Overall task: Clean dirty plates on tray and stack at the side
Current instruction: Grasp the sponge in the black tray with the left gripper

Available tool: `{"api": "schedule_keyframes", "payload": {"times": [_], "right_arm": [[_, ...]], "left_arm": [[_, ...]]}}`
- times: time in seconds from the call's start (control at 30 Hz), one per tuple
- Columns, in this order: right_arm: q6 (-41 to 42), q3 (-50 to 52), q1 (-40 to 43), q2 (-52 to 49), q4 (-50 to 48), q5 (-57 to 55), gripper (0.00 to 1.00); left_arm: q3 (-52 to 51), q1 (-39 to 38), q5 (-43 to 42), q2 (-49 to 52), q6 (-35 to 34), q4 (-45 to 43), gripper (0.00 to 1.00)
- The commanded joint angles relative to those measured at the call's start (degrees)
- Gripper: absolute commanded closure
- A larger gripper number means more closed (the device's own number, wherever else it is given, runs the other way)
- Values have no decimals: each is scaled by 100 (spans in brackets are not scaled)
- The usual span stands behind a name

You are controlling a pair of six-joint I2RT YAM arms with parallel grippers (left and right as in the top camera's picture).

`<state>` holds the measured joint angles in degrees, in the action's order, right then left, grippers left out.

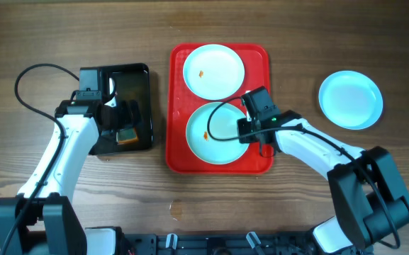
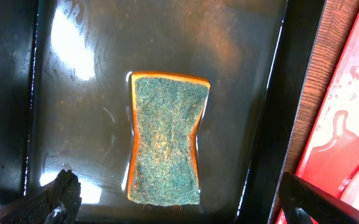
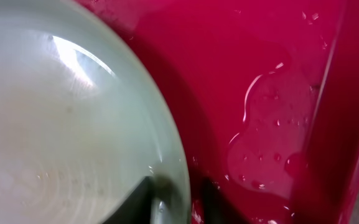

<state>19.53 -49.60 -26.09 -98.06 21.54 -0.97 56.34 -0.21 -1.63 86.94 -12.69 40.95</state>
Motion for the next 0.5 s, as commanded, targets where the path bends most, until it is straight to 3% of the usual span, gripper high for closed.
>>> {"api": "schedule_keyframes", "payload": {"times": [0.0,0.47], "right_arm": [[1038,57,-9,-348,199,-22,92],[592,55,-9,223,745,-81,96]], "left_arm": [[-9,22,-28,-70,48,0,0],[-9,22,-28,-70,48,-2,0]]}}
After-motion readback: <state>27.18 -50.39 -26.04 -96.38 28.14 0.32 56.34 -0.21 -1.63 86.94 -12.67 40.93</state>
